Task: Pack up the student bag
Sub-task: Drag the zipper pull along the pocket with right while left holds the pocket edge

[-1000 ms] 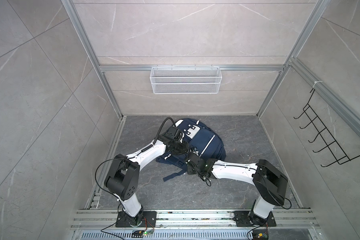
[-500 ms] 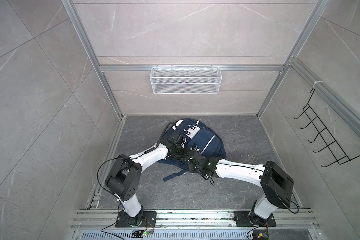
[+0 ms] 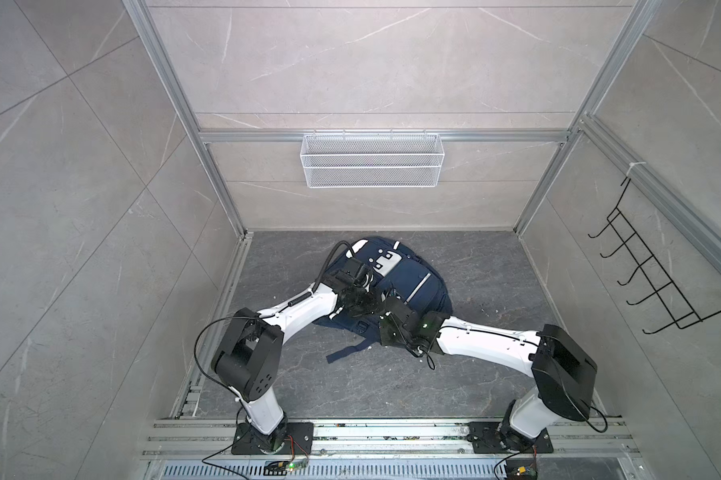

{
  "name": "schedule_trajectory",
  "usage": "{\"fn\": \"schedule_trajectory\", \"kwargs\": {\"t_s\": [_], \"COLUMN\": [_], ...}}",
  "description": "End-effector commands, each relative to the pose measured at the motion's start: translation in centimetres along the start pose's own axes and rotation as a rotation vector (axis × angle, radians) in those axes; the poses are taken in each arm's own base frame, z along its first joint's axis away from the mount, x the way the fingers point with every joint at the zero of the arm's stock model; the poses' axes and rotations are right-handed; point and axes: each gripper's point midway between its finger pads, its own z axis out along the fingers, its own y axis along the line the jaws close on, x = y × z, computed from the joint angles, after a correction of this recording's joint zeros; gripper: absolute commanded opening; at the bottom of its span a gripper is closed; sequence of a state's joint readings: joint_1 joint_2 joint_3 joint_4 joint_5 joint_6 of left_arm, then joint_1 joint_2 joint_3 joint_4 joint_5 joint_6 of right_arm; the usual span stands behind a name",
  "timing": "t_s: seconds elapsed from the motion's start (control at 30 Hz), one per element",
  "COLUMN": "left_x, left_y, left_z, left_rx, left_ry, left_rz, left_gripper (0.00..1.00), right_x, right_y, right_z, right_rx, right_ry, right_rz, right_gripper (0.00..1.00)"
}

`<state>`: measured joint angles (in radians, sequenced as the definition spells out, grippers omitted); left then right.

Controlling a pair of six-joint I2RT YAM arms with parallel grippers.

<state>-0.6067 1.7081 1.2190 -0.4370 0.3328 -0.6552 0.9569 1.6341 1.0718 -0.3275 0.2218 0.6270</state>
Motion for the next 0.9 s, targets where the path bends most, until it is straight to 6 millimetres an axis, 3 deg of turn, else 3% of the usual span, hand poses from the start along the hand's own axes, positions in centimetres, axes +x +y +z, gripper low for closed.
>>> {"fn": "schedule_trajectory", "kwargs": {"t_s": [0.0, 0.2, 0.63, 0.87], "left_x": [-3.3, -4.1, -5.8, -6.8], "left_y": [0.8, 2.4, 8.6, 9.1], "left_z": [-1.0, -2.1, -5.9, -6.2], "left_rx": [-0.036, -0.063, -0.147, -0.148], "left_ry": [-0.106, -0.124, -0.226, -0.240], "left_rz": [0.022, 0.004, -0.130, -0.140], "left_gripper": [0.00, 0.00, 0.00, 0.00], "right_x": [0.8, 2.0, 2.9, 2.2], "right_y": [-0.2, -2.7, -9.8, -7.4], "right_z": [-2.1, -3.1, -5.1, -4.1], "right_rx": [-0.008, 0.064, 0.158, 0.039], "right_ry": [0.022, 0.046, 0.066, 0.078], "right_rz": [-0.046, -0.055, 0.026, 0.056], "right_gripper": [0.00, 0.00, 0.00, 0.00]}}
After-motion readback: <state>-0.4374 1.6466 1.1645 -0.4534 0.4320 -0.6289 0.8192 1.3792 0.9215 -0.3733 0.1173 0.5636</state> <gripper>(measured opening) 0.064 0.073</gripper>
